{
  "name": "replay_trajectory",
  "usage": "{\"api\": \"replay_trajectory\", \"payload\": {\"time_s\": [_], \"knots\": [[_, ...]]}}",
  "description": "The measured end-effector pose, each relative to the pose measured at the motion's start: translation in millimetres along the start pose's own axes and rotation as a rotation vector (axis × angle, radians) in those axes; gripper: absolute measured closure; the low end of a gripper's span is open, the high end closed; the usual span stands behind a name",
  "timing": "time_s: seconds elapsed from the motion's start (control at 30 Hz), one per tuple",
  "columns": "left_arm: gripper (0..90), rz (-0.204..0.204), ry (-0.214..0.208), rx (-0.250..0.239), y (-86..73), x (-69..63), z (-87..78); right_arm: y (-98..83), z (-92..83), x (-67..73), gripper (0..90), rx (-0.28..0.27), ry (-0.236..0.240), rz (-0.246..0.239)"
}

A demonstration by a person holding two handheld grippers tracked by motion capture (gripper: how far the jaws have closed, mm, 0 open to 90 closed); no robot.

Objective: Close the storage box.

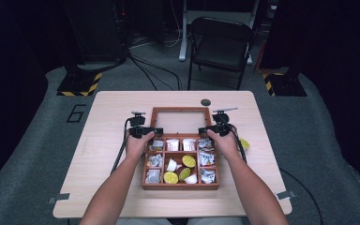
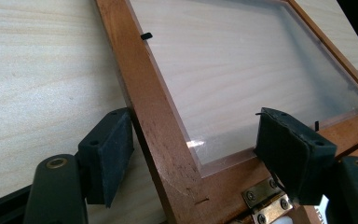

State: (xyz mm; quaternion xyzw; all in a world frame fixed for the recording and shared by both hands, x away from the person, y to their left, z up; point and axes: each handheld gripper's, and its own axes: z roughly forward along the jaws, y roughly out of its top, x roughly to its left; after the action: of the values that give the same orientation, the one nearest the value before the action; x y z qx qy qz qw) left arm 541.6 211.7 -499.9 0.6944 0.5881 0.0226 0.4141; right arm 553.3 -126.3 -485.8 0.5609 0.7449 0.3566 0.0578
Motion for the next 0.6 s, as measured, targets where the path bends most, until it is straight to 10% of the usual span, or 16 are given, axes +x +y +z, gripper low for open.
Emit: {"api": "replay_trajectory", "payload": {"time_s": [0.6], "knots": [[29.6,-0.03,-0.011,-0.005,0.4,0.6,-0.4,3.9,-1.1,1.7,30.3,-0.01,-0.03,0.022]]}}
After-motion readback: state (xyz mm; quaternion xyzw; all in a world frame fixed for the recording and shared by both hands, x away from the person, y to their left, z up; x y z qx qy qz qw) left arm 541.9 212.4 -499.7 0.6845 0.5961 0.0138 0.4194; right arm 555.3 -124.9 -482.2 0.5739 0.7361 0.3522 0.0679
